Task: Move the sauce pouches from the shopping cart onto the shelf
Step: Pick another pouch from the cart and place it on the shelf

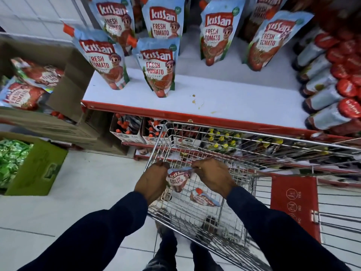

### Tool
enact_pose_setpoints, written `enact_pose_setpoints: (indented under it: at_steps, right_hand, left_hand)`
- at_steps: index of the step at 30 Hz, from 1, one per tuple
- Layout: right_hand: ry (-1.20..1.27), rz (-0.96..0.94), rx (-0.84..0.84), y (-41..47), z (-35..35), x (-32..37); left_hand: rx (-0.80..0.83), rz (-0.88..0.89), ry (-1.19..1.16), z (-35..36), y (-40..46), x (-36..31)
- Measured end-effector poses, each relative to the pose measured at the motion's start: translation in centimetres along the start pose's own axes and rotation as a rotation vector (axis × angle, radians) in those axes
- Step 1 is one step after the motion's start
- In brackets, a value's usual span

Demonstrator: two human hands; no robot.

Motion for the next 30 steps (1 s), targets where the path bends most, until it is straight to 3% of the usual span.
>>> enact_pose_setpoints:
  at_steps: [10,16,30]
  right_hand:
    - [0.055,-0.148,-0.24,-2.8,-15.0,2.7]
    - [-0.031,-0.174,-0.432,-2.4,-22.5,4.2]
    - [-0.236,-0.077,-0.696,1.1,-30.0,2.7]
  left_hand:
    - [-0.399,0.16,-0.13,-12.8,-1.6,-5.1]
    - [-0.564,0.239,-0.196,-20.4,-1.0,-8.4]
    - [-0.553,0.258,-0.243,-27.1,7.2,-12.0]
Point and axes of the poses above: each hand's wrist, its own y-axis towards the middle knuckle, its own z-axis out of the palm, x = y × z, the point moved 2 cm from there along y, towards the middle knuckle, and after that the axes turned 2 degrees about -x, right-handed, at the moved point
